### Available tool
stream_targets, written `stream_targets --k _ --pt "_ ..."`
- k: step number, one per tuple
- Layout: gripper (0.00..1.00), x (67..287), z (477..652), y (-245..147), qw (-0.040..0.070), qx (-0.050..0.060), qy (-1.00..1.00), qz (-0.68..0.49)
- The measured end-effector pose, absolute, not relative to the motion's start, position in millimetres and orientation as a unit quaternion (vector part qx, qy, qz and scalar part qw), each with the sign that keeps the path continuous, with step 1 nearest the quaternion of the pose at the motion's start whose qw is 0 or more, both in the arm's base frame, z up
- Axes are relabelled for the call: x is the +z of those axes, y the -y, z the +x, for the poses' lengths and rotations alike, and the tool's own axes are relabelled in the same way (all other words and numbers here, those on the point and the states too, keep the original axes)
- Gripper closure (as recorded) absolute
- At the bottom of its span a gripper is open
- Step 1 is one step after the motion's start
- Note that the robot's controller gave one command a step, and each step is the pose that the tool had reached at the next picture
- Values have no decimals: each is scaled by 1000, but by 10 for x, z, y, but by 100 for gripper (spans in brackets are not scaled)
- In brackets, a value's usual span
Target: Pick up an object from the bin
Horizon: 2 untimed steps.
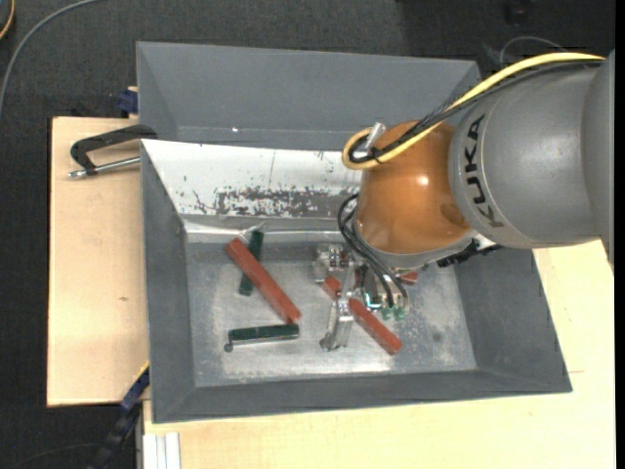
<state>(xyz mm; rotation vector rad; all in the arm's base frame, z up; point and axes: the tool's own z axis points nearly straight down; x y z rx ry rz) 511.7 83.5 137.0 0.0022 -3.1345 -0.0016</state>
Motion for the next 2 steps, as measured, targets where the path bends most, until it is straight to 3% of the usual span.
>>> stream_targets --k 1,2 --pt "0 735 5032 -1360 -7 -1 997 82" --pt "100 723 5010 -1366 -3 -2 997 82"
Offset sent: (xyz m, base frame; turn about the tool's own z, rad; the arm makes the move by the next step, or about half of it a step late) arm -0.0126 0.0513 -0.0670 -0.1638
